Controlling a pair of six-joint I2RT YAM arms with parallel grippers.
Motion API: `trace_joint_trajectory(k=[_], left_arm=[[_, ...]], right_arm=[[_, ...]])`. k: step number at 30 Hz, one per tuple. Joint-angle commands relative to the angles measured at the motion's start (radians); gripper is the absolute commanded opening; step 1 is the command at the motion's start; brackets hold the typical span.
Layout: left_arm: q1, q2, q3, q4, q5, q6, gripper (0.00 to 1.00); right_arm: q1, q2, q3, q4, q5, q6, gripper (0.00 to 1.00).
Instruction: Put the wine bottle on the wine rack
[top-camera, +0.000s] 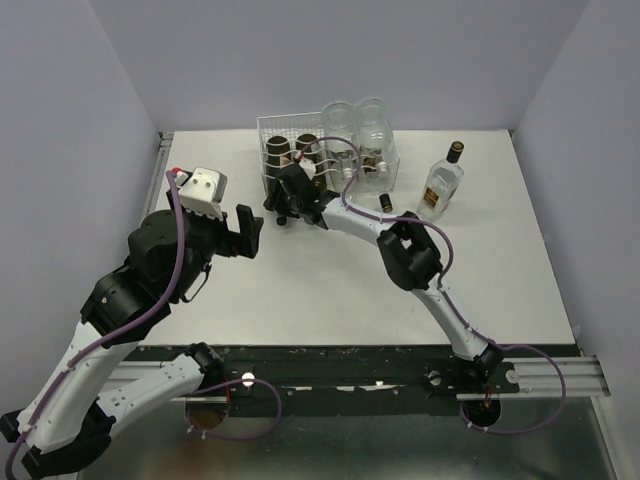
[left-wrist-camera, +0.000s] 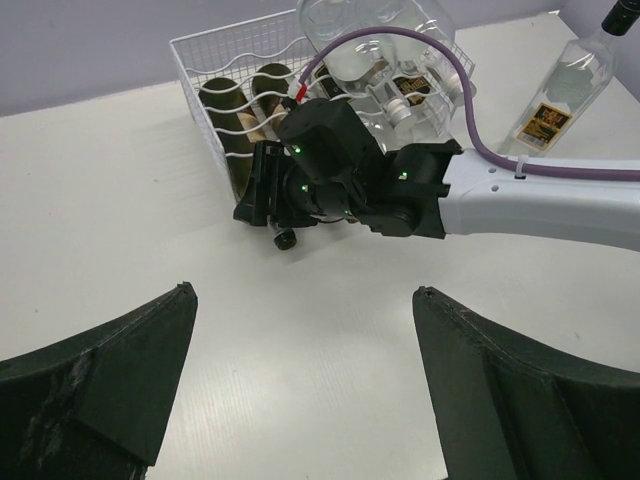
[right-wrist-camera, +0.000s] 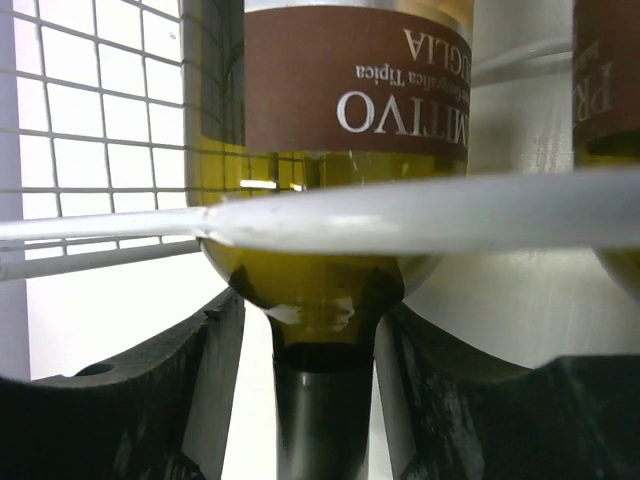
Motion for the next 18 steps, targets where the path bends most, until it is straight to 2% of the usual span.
trace_joint_trajectory(k=[1,6,9,18], left_arm=[[0.000,-0.003,0.026,-0.034,-0.019,0.004,0.99],[0.000,-0.011,0.026,-0.043,-0.017,0.006,0.99],[0.000,-0.017,0.023,-0.046,-0.019,0.007,0.99],[0.000,-0.045,0.003,-0.037,-0.019,0.018,0.99]], right_arm=[[-0.003,-0.035,0.038,0.026,0.042,0.056,0.65],[-0.004,-0.057,0.060,-0.106,0.052,0.050,0.77],[-0.003,-0.098,0.023,-0.114,0.051,0.037,0.81],[0.028,-0.202,0.006,-0.279,0.196,-0.067,0.82]])
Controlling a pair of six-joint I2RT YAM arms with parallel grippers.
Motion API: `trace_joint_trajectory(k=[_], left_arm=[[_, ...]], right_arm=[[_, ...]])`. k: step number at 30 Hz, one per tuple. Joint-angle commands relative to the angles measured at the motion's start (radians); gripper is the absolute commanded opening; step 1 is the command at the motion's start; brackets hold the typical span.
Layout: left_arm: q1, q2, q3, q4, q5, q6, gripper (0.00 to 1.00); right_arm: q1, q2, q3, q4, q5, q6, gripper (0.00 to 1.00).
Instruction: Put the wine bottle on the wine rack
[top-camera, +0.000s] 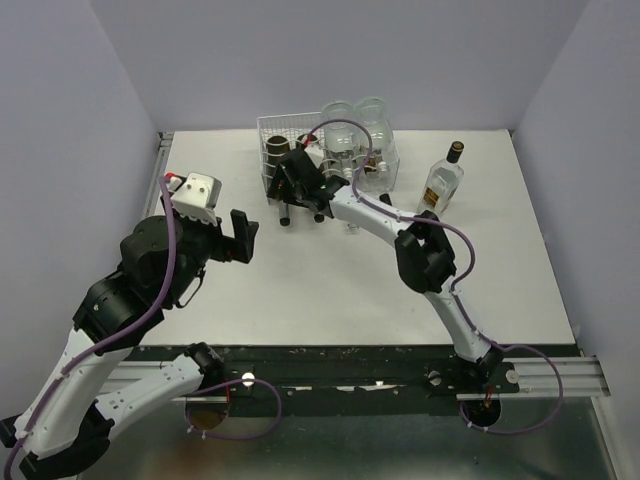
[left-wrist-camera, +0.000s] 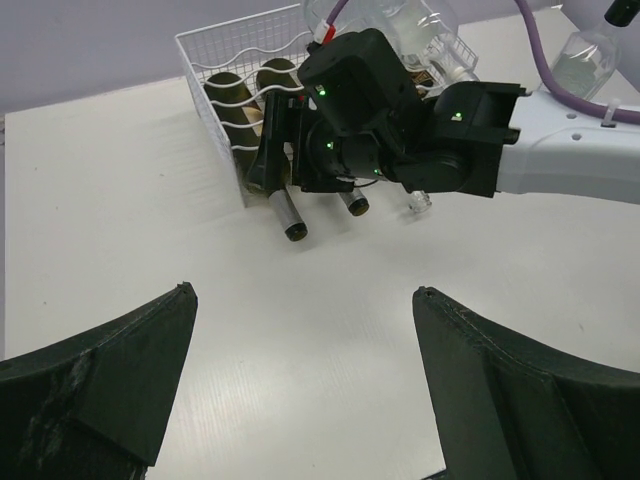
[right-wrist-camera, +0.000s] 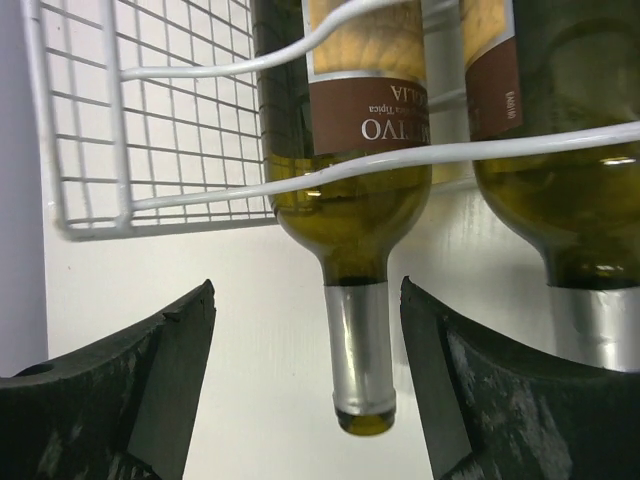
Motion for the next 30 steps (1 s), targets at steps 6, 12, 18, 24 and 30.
trace_joint_trajectory(k=[6,12,18,24,30], left_arm=[[0.000,-0.050,-0.008,0.019,0.002,0.008,0.99],[0.000,-0.083,-0.040,0.044,0.046,-0.009,0.99],[-0.002,-0.109,-0.077,0.068,0.095,-0.028,0.99],[-0.002,-0.113,-0.100,0.073,0.150,-0.031,0.99],[0.000,-0.106,-0.105,0.068,0.193,-0.019,0.99]], right_arm=[[0.052,-0.239,-0.086,-0.164,0.192,-0.168,0.81],[0.052,-0.524,-0.227,-0.176,0.232,-0.328,0.81],[0.047,-0.792,-0.374,-0.277,0.356,-0.446,0.82],[0.010,-0.976,-0.446,-0.498,0.525,-0.495,0.87],[-0.121,-1.094,-0.540,-0.569,0.600,-0.466,0.92]])
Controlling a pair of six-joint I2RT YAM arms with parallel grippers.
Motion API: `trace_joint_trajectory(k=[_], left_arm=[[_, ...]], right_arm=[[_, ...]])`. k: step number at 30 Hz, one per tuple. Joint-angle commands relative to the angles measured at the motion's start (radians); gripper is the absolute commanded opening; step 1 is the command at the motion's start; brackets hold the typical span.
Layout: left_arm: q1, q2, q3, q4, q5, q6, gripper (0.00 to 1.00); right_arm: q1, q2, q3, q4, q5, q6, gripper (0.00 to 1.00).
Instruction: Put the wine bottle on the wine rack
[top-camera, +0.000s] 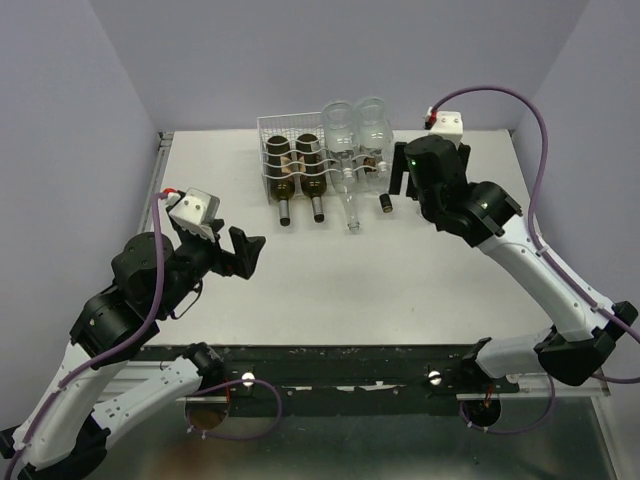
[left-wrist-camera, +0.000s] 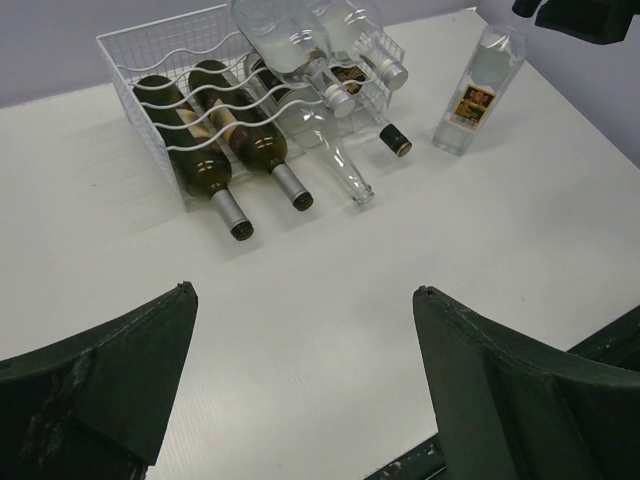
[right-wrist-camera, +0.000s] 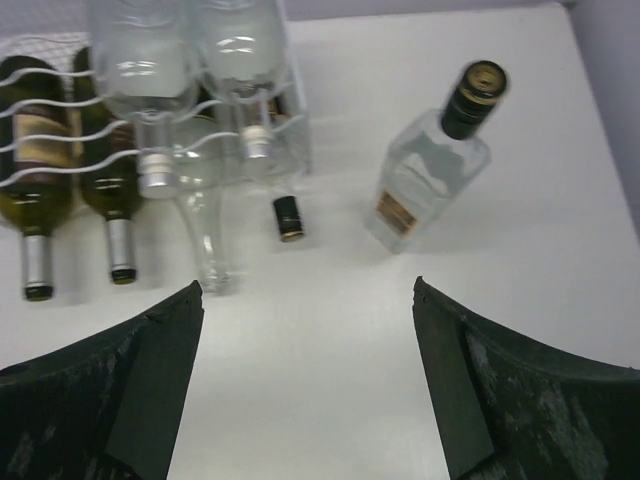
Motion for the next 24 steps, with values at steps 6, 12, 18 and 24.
trace_joint_trajectory(k=[6,12,18,24], left_arm=[[0.000,0.004,-0.009,-0.004,0.079,0.008,0.99],[0.000,0.004,-0.018,-0.004,0.084,-0.004,0.99],[0.000,-0.019,-0.008,0.051,0.105,-0.012,0.99],[-0.002,-0.006,0.015,0.042,0.084,-0.003,0.99]], right_arm=[[-0.215,-0.064,-0.143,-0.097,0.067,0.014,0.92],[-0.330,-0.016,-0.194,0.049,-0.022,-0.044,0.86],[-0.408,0.063,-0.180,0.198,-0.126,-0.124,0.76],[-0.474,0.168,-0.108,0.258,-0.164,-0.112,0.73]])
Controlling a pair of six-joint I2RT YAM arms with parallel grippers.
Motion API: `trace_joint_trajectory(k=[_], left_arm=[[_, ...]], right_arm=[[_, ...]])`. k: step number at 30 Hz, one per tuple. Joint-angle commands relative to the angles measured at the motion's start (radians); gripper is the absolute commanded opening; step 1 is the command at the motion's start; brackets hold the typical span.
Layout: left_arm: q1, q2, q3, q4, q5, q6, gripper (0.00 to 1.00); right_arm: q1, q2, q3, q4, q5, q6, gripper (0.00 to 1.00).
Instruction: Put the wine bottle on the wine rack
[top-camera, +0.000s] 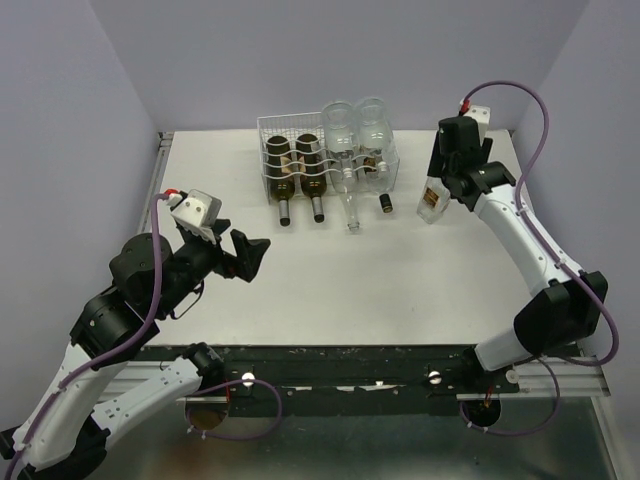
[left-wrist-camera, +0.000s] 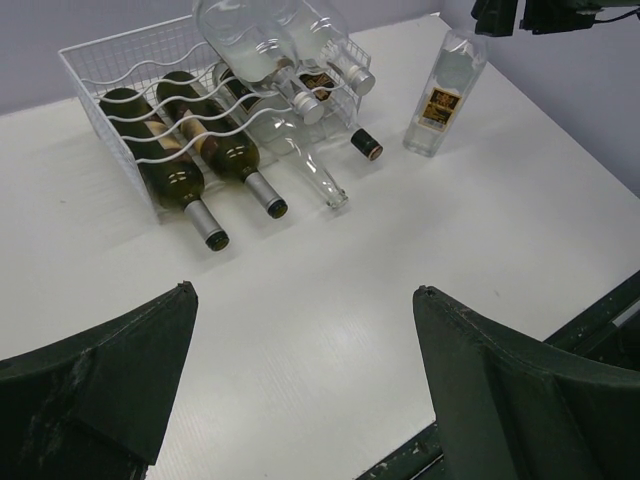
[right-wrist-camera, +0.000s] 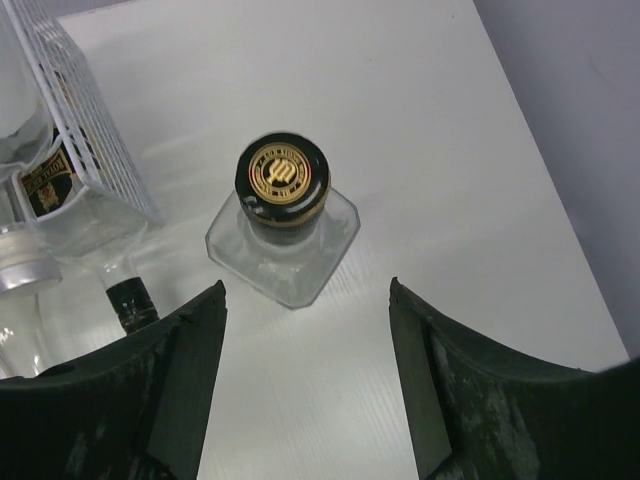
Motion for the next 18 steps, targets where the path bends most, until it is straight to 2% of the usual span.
trace_joint_trajectory(k=[1,12,14,18], left_arm=[[0.000,0.002,0.029,0.011,0.007,-0.002,0.99],[0.000,0.018,0.020,-0.004,-0.004,-0.002,0.99],[0.000,0.028,0.011,-0.002,-0.001,0.000,0.99],[0.000,0.047,-0.017,0.014,0.010,0.009,0.99]], right_arm=[[-0.044,0.078,0.073,0.090,-0.053,-0.005,0.72],[-0.082,0.195,0.127,0.136,-0.057,-0.003,0.58],[-0.082,0.191,0.116,0.147,-0.063,-0.008,0.52],[-0.082,0.171,0.096,0.142,-0.051,-0.029,0.33]])
